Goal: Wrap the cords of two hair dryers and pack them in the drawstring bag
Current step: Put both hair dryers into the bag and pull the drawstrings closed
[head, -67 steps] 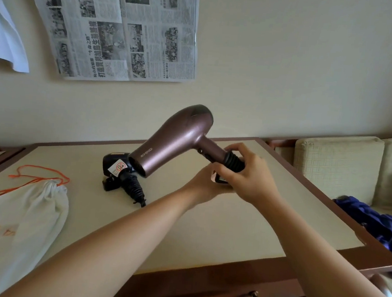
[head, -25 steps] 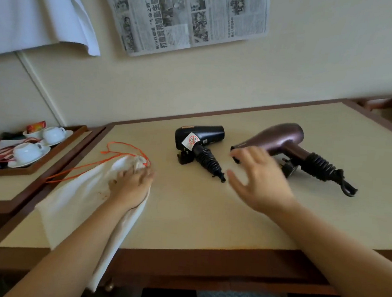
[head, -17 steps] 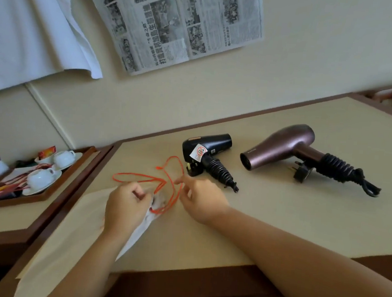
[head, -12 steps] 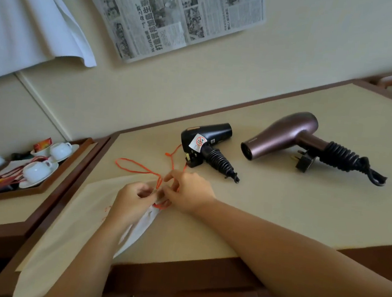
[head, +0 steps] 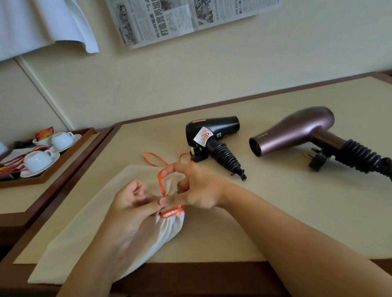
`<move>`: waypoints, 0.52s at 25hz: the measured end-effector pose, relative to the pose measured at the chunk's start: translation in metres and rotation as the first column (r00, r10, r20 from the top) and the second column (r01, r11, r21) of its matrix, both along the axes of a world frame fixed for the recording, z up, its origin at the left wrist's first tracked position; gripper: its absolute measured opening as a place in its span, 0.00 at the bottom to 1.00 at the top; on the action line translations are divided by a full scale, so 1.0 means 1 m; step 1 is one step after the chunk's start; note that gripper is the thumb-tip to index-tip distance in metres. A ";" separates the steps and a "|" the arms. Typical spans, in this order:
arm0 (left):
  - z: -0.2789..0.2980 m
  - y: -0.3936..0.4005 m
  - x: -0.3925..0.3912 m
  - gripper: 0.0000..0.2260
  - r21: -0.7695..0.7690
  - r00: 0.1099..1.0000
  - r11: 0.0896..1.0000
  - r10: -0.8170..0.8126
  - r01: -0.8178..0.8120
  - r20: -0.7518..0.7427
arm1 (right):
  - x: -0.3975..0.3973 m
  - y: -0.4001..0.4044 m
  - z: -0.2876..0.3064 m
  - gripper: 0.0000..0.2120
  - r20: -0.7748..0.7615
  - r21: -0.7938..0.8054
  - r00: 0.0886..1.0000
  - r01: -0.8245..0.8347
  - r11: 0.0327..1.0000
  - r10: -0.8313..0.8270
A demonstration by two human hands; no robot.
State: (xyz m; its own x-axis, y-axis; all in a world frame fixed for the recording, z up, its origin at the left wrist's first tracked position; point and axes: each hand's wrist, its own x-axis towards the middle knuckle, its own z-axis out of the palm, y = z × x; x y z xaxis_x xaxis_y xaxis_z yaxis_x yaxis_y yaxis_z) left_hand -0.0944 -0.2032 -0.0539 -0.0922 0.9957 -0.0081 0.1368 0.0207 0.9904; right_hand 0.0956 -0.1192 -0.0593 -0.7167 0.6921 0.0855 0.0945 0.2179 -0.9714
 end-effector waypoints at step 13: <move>0.044 -0.037 0.021 0.25 0.297 0.817 0.951 0.235 -0.082 -0.526 | -0.010 -0.028 0.012 0.19 0.126 0.552 0.863 0.349 0.757 -0.490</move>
State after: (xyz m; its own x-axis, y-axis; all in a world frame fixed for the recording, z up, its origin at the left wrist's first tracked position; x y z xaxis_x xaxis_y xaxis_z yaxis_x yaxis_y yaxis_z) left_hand -0.0734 -0.2398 -0.0101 -0.1621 0.9271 0.3379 0.6750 -0.1456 0.7233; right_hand 0.0860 -0.1473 -0.0472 -0.4078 0.8383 0.3618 0.5132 0.5382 -0.6686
